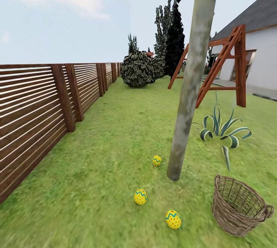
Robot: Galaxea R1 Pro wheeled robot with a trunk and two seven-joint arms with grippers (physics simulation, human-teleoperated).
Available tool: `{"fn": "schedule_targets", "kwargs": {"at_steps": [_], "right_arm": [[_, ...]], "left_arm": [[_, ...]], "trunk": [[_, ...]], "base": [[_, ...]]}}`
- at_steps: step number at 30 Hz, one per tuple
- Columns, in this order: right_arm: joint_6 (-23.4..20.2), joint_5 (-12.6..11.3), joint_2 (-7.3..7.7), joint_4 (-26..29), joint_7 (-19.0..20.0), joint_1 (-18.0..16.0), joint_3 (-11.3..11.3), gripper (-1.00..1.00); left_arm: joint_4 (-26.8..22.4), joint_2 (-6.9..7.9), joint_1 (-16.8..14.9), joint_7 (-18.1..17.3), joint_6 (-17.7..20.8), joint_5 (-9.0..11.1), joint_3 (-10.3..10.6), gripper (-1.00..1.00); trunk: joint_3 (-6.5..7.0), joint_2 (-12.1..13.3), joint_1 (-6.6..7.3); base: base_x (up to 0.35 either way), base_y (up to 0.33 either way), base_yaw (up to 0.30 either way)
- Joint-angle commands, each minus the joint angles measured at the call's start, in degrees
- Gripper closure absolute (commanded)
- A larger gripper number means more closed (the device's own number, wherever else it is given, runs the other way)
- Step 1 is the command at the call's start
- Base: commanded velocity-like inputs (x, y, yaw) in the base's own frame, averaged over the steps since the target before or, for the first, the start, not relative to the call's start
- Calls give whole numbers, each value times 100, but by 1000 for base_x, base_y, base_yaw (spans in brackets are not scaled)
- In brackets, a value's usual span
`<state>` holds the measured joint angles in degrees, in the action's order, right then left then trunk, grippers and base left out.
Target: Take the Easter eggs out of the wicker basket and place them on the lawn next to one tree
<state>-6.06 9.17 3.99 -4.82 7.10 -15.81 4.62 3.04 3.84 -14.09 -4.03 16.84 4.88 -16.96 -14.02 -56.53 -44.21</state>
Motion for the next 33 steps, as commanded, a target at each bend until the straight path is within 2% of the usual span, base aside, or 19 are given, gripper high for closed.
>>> {"fn": "schedule_targets", "kwargs": {"at_steps": [1, 4, 8, 10, 15, 33], "right_arm": [[-9, 58, 4, -25, 11, -5, 48, -100], [-9, 60, 0, -51, 11, 4, 48, -100], [-15, 59, -6, -63, 11, 14, 48, -100], [-25, 58, -4, -68, 11, 15, 48, -100], [-29, 56, -4, -71, 12, 23, 48, -100], [-18, 49, 5, -71, 11, 25, 48, -100]], "left_arm": [[15, 1, -2, -11, -13, 54, 0, -100], [22, -19, 68, -11, -90, 54, 0, -100], [27, -25, 295, -11, -594, 57, 0, -100], [29, -17, 330, -14, -705, 67, 0, -100], [25, -27, 524, -23, -755, 74, -7, -100], [30, -15, 582, -19, -788, 75, -17, -100]], "trunk": [[12, 36, 22], [65, 157, 88], [137, 317, 176], [173, 397, 220], [263, 598, 330], [597, 1320, 725]], "base": [[0, 0, 0], [0, 0, 0], [0, 0, 0], [0, 0, 0], [0, 0, 0], [0, 0, 0]]}}
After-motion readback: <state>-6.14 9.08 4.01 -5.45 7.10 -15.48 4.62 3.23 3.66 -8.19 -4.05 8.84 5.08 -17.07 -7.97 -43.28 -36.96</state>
